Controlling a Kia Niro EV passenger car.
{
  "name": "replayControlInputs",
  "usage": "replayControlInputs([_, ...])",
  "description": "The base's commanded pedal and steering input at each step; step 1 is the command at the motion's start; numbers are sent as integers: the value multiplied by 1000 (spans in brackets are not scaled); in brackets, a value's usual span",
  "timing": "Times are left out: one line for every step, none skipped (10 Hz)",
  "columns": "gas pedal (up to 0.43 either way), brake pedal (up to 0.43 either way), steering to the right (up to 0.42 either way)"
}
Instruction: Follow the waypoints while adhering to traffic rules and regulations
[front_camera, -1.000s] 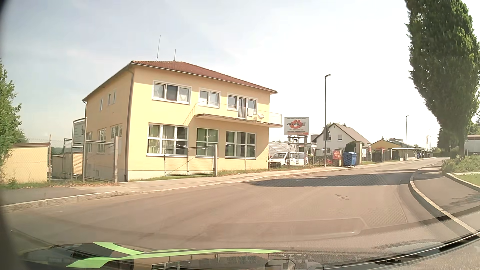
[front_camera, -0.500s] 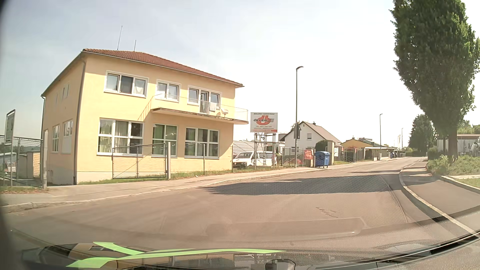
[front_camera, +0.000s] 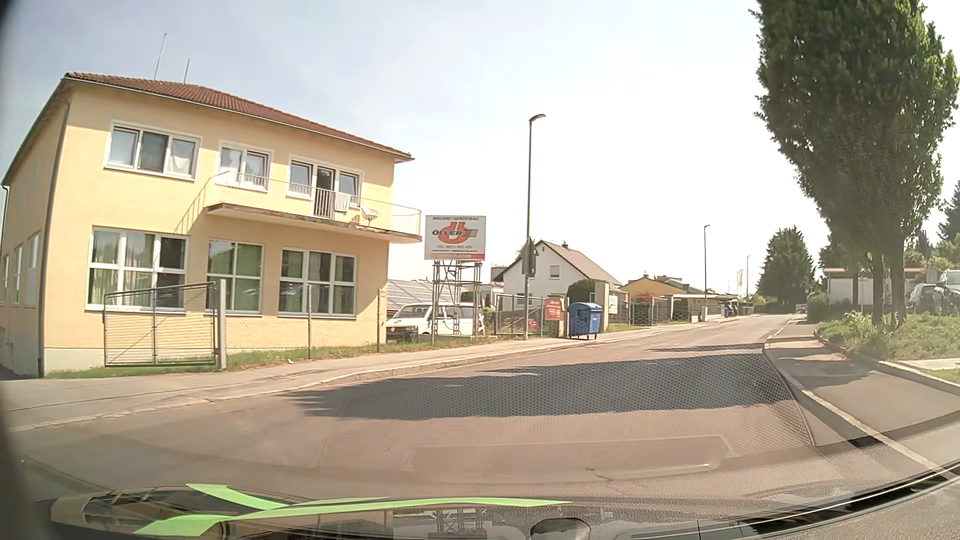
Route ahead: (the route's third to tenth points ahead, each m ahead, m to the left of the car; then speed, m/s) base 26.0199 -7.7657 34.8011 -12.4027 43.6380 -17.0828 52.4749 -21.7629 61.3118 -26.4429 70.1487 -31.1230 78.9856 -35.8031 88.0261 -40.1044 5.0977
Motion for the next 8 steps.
replayControlInputs([87,0,184])
replayControlInputs([87,0,184])
replayControlInputs([87,0,183])
replayControlInputs([87,0,183])
replayControlInputs([98,0,183])
replayControlInputs([98,0,182])
replayControlInputs([98,0,180])
replayControlInputs([98,0,179])
